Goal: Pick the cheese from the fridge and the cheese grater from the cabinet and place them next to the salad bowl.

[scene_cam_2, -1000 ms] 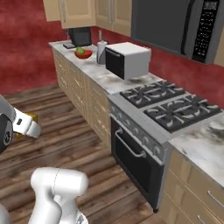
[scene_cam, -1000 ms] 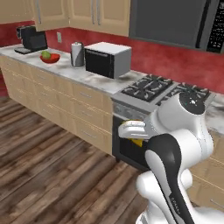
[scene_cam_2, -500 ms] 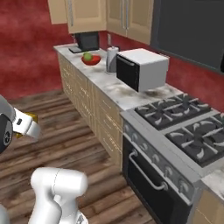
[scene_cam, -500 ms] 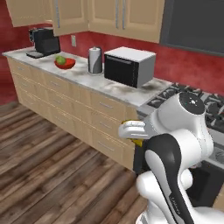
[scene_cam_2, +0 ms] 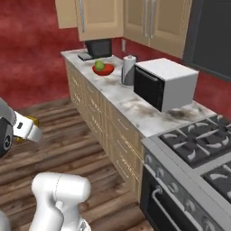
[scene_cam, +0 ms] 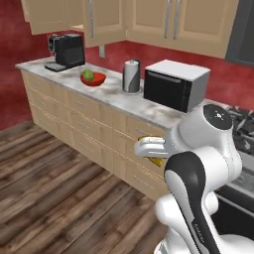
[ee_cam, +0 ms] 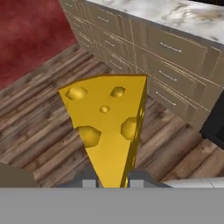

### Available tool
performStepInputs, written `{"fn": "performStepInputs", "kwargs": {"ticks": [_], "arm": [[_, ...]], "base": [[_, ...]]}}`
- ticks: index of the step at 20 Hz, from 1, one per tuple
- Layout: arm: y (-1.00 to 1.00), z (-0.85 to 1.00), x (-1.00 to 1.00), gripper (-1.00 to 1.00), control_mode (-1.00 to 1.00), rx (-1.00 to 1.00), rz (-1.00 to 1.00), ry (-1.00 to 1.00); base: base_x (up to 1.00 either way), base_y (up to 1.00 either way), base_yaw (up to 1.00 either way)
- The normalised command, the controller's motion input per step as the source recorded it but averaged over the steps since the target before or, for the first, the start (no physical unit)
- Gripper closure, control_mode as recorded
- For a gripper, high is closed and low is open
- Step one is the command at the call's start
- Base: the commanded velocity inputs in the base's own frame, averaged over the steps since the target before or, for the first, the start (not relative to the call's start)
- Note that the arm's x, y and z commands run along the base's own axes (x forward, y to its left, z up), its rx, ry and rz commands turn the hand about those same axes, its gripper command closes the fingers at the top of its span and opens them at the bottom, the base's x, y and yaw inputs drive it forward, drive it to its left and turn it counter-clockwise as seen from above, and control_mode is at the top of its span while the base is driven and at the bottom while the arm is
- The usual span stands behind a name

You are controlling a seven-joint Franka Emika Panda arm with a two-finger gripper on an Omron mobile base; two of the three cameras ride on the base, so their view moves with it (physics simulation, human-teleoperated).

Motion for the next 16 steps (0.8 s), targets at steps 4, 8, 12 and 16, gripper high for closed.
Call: {"fn": "performStepInputs", "kwargs": {"ticks": [4, 8, 12, 16], "arm": [[0.00, 0.00, 0.00, 1.00, 1.00, 0.00, 0.00, 0.00], [0.00, 0.00, 0.00, 1.00, 1.00, 0.00, 0.00, 0.00], [0.00, 0.00, 0.00, 1.00, 1.00, 0.00, 0.00, 0.00], [0.00, 0.00, 0.00, 1.00, 1.00, 0.00, 0.00, 0.00]], "base": [[0.88, 0.25, 0.06], [0.88, 0.25, 0.05], [0.88, 0.25, 0.04], [0.89, 0.24, 0.02]]}}
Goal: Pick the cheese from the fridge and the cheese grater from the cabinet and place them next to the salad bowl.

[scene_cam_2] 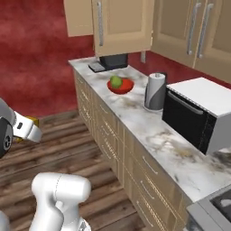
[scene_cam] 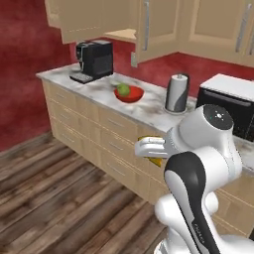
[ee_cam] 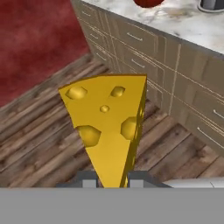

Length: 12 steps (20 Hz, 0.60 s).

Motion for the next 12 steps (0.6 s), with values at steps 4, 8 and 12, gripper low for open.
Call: {"fn": "performStepInputs", "kwargs": {"ticks": [4, 8, 12], "arm": [[0.00, 0.00, 0.00, 1.00, 1.00, 0.00, 0.00, 0.00], [0.00, 0.00, 0.00, 1.00, 1.00, 0.00, 0.00, 0.00], [0.00, 0.00, 0.00, 1.00, 1.00, 0.00, 0.00, 0.00]], "base": [[0.90, 0.23, 0.00], [0.90, 0.24, 0.00], [0.87, 0.29, -0.02]]}}
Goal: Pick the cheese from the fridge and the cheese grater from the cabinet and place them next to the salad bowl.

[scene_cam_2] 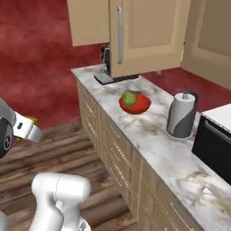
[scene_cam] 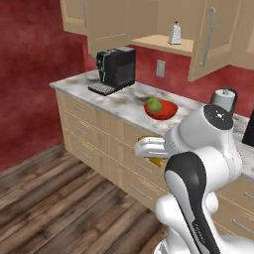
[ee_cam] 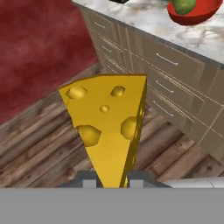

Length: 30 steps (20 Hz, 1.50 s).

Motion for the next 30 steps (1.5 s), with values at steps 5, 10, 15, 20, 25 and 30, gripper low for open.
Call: {"fn": "performStepInputs", "kwargs": {"ticks": [5, 10, 15, 20, 25, 30], "arm": [[0.00, 0.00, 0.00, 1.00, 1.00, 0.00, 0.00, 0.00], [0.00, 0.00, 0.00, 1.00, 1.00, 0.00, 0.00, 0.00], [0.00, 0.00, 0.00, 1.00, 1.00, 0.00, 0.00, 0.00], [0.00, 0.00, 0.00, 1.00, 1.00, 0.00, 0.00, 0.00], [0.00, 0.00, 0.00, 1.00, 1.00, 0.00, 0.00, 0.00], [0.00, 0.00, 0.00, 1.00, 1.00, 0.00, 0.00, 0.00]], "base": [[0.80, 0.38, -0.15], [0.76, 0.41, -0.22], [0.64, 0.42, -0.37], [0.54, 0.39, -0.50], [0.49, 0.39, -0.52], [0.40, 0.31, -0.58]]}}
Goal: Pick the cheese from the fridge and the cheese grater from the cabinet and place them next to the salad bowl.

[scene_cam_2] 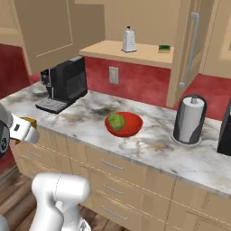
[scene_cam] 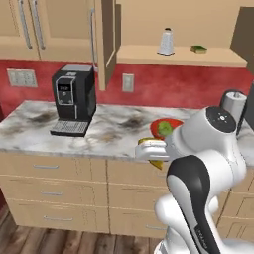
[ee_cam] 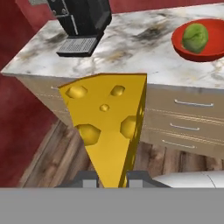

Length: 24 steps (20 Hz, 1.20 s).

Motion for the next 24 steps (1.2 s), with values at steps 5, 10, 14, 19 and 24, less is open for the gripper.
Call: {"fn": "performStepInputs", "kwargs": {"ticks": [5, 10, 14, 19, 24], "arm": [[0.00, 0.00, 0.00, 1.00, 1.00, 0.00, 0.00, 0.00], [0.00, 0.00, 0.00, 1.00, 1.00, 0.00, 0.00, 0.00], [0.00, 0.00, 0.00, 1.00, 1.00, 0.00, 0.00, 0.00], [0.00, 0.00, 0.00, 1.00, 1.00, 0.00, 0.00, 0.00], [0.00, 0.00, 0.00, 1.00, 1.00, 0.00, 0.00, 0.00]], "base": [[0.20, -0.01, -0.26], [0.56, -0.11, -0.01], [0.67, -0.09, -0.03], [0.53, -0.02, -0.29], [0.59, 0.18, -0.24]]}}
